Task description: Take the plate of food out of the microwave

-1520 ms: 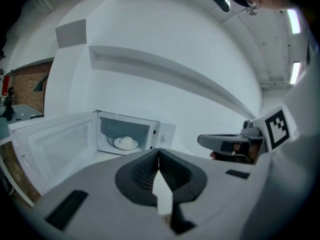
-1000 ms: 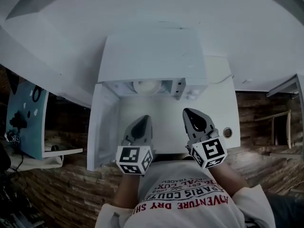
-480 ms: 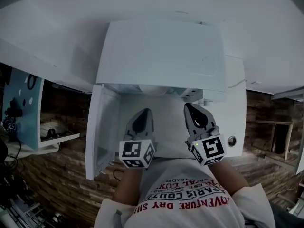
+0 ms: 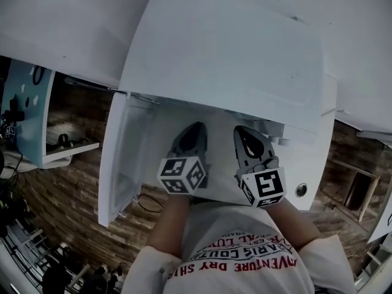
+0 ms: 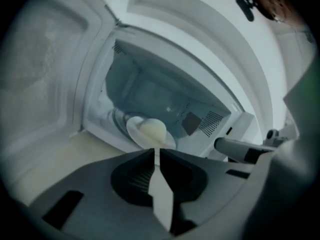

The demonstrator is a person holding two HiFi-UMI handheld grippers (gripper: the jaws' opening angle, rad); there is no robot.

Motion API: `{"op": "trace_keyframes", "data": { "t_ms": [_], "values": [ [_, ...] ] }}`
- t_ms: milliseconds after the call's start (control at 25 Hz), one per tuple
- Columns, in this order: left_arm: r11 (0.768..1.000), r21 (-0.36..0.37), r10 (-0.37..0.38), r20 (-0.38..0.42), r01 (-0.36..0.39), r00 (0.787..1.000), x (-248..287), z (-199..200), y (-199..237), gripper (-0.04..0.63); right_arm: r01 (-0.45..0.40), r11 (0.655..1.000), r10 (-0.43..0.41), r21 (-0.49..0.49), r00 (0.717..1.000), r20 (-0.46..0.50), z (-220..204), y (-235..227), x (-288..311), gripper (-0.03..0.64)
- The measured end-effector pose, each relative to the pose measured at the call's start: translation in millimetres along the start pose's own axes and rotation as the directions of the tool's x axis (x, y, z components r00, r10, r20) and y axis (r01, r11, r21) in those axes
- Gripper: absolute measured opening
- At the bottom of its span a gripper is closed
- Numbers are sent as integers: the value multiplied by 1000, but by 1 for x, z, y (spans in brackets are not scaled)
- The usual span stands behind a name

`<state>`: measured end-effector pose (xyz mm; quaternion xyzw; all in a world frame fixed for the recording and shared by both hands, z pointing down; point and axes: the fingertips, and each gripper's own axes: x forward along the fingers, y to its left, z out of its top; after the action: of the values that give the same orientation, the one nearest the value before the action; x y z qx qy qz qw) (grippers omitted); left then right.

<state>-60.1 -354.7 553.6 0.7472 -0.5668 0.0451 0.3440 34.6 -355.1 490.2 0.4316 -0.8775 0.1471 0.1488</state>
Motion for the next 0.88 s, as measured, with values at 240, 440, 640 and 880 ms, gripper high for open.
{"op": "trace_keyframes", "data": {
  "t_ms": [240,440,640,880],
  "values": [
    [933,-360,-31,-6,27,1000,23,-9,12,135,-32,999,33,10,999,-35,-15,3,7,9],
    [775,-626,-66,47,81,997,39,-4,22,135,-33,999,33,10,998,-57,-23,-1,10,10],
    [741,-667,-70,41,79,997,50,-1,30,132,-32,999,33,12,997,-68,-25,-4,13,10],
    [733,-677,-71,16,63,997,52,-1,31,101,-33,999,35,16,995,-91,-29,-7,15,11]
  ]
}}
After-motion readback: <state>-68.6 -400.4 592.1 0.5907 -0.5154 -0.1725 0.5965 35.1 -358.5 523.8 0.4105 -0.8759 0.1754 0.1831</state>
